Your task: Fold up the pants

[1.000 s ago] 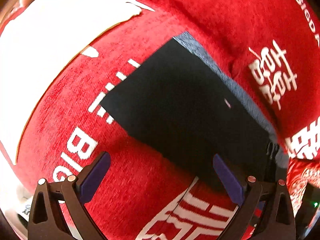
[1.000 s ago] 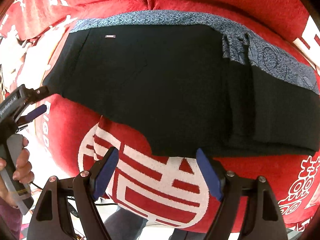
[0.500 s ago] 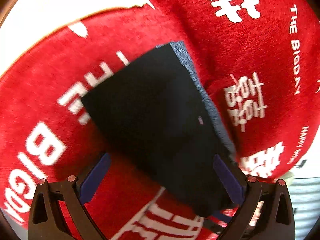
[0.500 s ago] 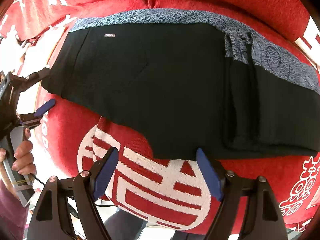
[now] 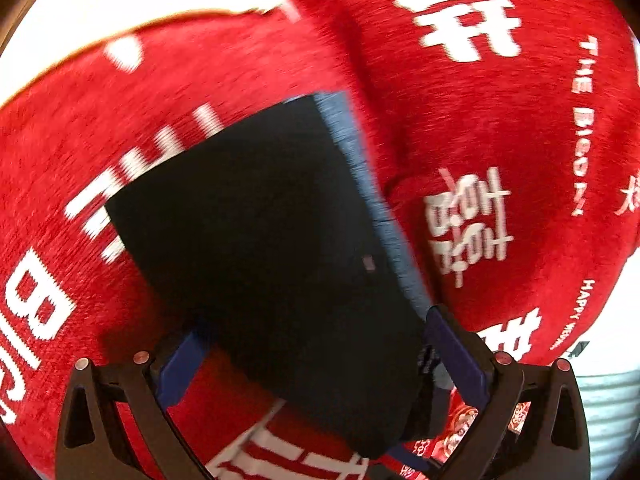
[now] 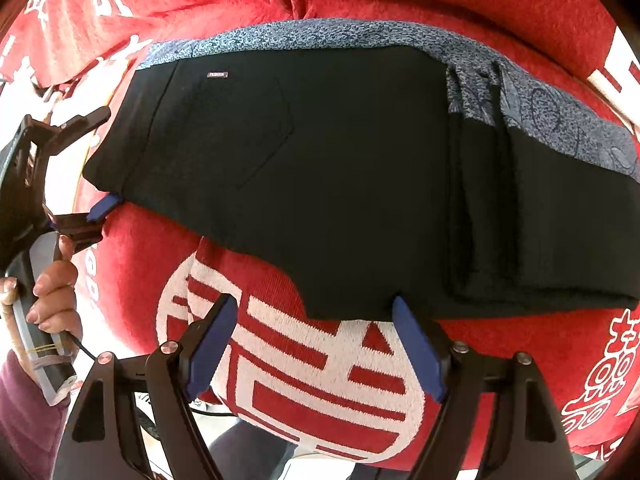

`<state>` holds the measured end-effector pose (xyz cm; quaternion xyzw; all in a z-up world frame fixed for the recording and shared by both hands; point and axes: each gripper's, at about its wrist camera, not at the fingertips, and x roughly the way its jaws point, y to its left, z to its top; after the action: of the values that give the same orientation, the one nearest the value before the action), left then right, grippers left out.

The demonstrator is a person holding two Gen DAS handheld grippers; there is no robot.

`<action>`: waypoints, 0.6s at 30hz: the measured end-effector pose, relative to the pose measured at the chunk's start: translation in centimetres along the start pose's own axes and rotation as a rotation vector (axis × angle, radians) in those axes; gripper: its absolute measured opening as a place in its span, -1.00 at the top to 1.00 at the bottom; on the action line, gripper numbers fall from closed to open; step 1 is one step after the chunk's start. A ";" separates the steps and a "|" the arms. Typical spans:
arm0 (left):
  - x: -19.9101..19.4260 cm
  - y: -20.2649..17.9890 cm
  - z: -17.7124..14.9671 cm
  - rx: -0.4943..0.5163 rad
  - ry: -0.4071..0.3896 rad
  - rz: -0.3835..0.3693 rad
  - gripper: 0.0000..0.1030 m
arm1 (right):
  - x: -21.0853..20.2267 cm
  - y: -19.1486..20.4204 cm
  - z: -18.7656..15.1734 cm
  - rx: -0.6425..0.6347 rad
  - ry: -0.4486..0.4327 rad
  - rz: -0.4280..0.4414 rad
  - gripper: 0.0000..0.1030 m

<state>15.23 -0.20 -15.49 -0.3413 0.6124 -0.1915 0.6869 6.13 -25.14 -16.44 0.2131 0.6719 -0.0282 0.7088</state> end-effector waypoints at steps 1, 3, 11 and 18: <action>-0.1 -0.5 0.0 0.025 -0.009 -0.012 -1.00 | -0.2 -0.1 0.0 0.000 -0.005 0.005 -0.61; 0.6 -0.9 0.2 0.063 -0.002 0.016 -1.00 | -0.4 -0.1 0.0 -0.004 -0.011 0.011 -0.61; 2.6 -0.1 1.2 -0.021 0.035 0.117 -0.75 | -1.9 0.2 0.1 -0.048 -0.057 0.046 -0.61; 4.0 -6.7 -2.2 0.549 -0.089 0.533 0.34 | -5.3 -0.4 3.9 -0.034 -0.122 0.115 -0.61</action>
<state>14.78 -8.07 -13.65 0.0188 0.5753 -0.1482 0.8042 9.21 -28.16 -11.42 0.2373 0.6145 0.0111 0.7523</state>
